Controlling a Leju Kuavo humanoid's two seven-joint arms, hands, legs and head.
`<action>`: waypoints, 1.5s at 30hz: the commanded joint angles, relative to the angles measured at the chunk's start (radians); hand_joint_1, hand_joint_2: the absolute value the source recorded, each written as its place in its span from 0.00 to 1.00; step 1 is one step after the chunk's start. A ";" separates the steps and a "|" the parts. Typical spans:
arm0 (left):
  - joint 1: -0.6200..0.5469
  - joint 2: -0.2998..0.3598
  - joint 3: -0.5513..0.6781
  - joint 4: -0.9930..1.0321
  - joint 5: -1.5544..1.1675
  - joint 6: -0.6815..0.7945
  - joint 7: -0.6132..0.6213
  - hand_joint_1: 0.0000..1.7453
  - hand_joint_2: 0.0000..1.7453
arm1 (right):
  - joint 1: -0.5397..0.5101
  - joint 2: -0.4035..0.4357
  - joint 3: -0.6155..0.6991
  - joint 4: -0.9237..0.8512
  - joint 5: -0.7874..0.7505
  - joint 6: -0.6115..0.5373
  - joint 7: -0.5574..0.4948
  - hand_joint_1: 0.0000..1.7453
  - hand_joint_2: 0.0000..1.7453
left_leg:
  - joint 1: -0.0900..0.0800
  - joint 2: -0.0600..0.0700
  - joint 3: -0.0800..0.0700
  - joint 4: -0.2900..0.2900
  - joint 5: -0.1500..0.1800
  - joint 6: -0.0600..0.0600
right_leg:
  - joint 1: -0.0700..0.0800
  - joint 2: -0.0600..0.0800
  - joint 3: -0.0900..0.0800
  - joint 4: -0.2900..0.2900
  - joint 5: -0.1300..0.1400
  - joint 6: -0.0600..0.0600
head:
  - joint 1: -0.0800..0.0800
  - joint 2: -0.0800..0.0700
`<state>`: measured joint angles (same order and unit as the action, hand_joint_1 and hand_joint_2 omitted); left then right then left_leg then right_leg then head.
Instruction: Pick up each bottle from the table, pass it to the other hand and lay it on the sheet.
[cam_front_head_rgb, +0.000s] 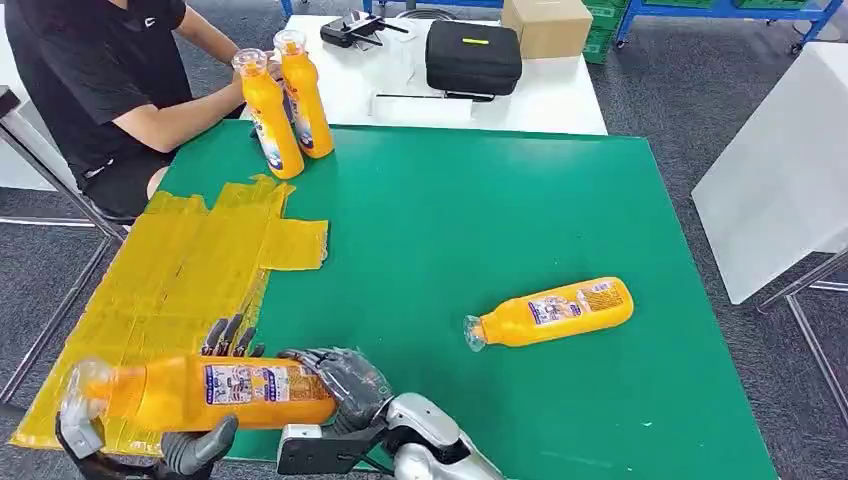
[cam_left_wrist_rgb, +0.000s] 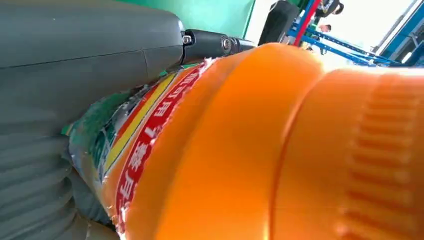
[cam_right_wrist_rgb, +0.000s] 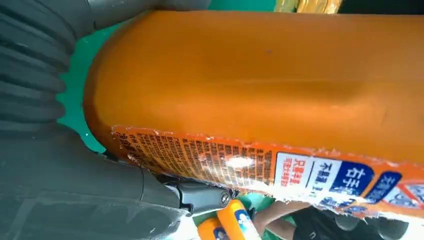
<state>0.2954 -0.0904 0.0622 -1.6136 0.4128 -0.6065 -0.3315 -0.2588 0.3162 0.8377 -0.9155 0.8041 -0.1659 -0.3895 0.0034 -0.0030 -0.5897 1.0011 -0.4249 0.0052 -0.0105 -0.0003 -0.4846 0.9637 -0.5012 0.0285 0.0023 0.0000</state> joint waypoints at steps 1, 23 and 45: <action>-0.049 0.019 0.006 0.047 0.011 -0.007 -0.020 1.00 1.00 | 0.042 -0.026 0.071 0.049 0.002 0.019 -0.011 1.00 1.00 | 0.001 -0.002 0.003 -0.002 0.000 0.000 | 0.001 -0.003 0.004 -0.003 0.000 -0.001 | 0.000 0.000; -0.031 -0.007 0.042 0.021 -0.019 -0.013 -0.031 1.00 1.00 | 0.133 -0.016 0.026 -0.097 0.045 -0.073 0.097 0.00 1.00 | 0.001 -0.001 0.001 -0.001 0.000 0.000 | 0.001 -0.001 0.002 -0.002 0.000 -0.001 | 0.000 0.000; -0.132 -0.132 0.215 -0.096 -1.219 1.045 -0.273 1.00 1.00 | 0.312 -0.333 -0.506 -0.783 0.031 -0.071 0.123 0.00 1.00 | 0.000 -0.006 0.001 0.000 0.000 0.001 | 0.000 -0.006 0.004 -0.003 0.000 0.000 | -0.001 0.000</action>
<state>0.1918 -0.1911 0.3395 -1.7533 -0.5701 0.1707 -0.6001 0.0532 0.0988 0.5027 -1.5782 0.8621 -0.2483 -0.2766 0.0028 -0.0041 -0.5901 1.0017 -0.4249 0.0055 -0.0109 -0.0012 -0.4846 0.9634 -0.5007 0.0289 0.0015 0.0000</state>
